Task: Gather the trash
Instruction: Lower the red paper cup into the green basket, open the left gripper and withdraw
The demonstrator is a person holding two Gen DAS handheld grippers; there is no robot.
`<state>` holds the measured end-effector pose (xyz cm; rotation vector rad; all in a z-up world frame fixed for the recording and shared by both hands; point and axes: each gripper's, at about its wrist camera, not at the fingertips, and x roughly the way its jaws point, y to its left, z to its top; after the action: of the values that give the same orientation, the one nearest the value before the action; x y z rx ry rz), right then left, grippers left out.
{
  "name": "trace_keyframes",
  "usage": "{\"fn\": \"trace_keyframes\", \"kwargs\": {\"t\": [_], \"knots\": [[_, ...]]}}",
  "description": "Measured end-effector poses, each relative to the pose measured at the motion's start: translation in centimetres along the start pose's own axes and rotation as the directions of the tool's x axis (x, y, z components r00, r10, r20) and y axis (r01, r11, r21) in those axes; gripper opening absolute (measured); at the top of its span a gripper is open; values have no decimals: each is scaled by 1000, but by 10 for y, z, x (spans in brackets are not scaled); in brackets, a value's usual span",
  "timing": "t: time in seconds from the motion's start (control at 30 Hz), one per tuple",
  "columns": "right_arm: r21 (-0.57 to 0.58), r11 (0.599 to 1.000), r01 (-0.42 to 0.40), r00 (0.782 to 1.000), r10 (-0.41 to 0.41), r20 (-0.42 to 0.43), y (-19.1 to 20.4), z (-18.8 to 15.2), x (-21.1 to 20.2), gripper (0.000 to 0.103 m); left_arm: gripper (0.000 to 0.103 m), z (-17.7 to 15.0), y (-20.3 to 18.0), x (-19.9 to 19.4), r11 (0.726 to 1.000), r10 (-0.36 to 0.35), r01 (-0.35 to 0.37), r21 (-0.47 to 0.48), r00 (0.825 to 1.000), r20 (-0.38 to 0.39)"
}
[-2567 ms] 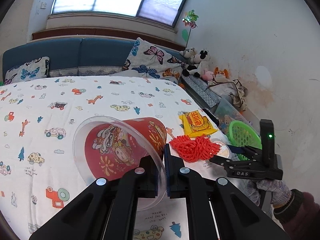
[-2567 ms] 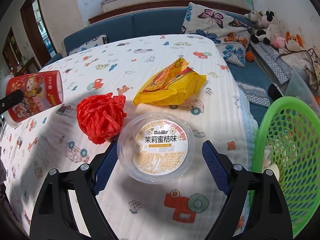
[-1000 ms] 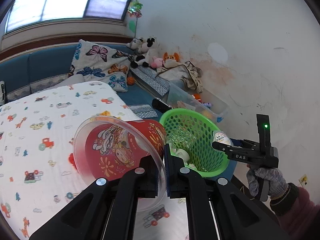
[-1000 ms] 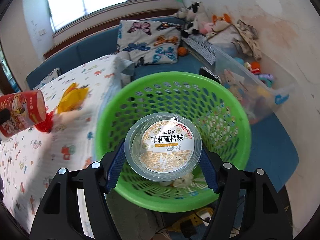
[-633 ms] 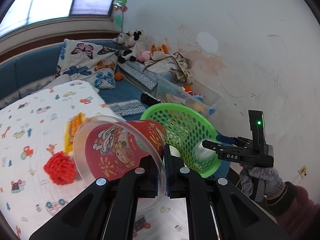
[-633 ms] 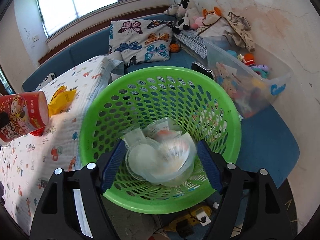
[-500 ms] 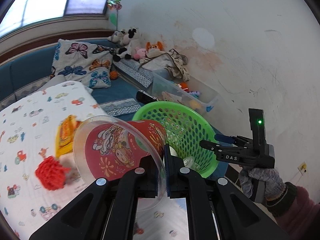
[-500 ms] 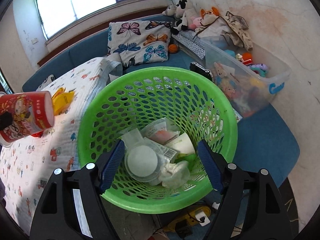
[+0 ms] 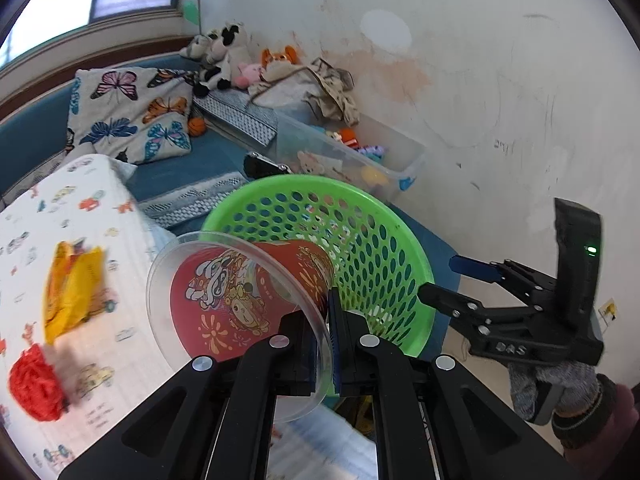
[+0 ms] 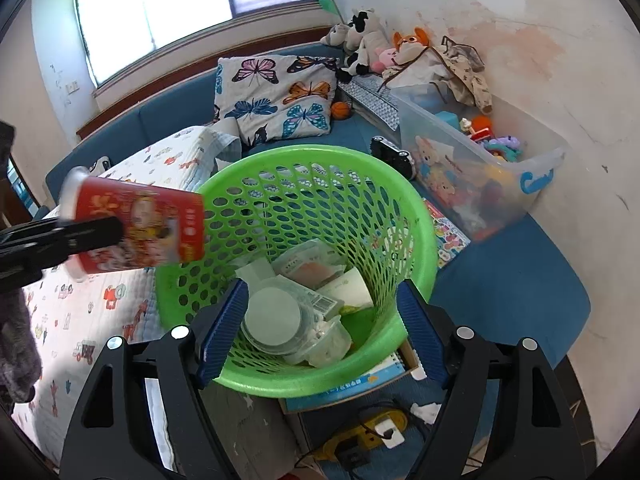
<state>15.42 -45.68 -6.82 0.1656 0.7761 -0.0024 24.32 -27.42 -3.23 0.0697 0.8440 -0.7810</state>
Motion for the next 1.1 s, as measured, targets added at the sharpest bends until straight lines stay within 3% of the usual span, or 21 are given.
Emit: {"fn": "trace_keyframes", "kwargs": {"t": [0.43,0.57,0.7,0.9,1.1], "knots": [[28,1000,-10,1000,10,-20,-14,-13,0,77,6,15,-6,63,1000,22,-21,10,993,-115],[29,999,-13,1000,14,-27,-15,-14,2,77,12,18,0,75,999,31,-32,-10,990,-135],[31,999,-14,999,15,-30,-16,-16,3,77,24,15,2,75,1000,19,-21,-15,990,-140],[31,999,-19,999,19,-27,-13,-16,2,77,35,8,-1,62,1000,2,-2,-7,992,-125],[22,999,-24,1000,25,-16,-7,-14,-3,77,36,-2,4,34,1000,1,-1,-8,997,-84]]}}
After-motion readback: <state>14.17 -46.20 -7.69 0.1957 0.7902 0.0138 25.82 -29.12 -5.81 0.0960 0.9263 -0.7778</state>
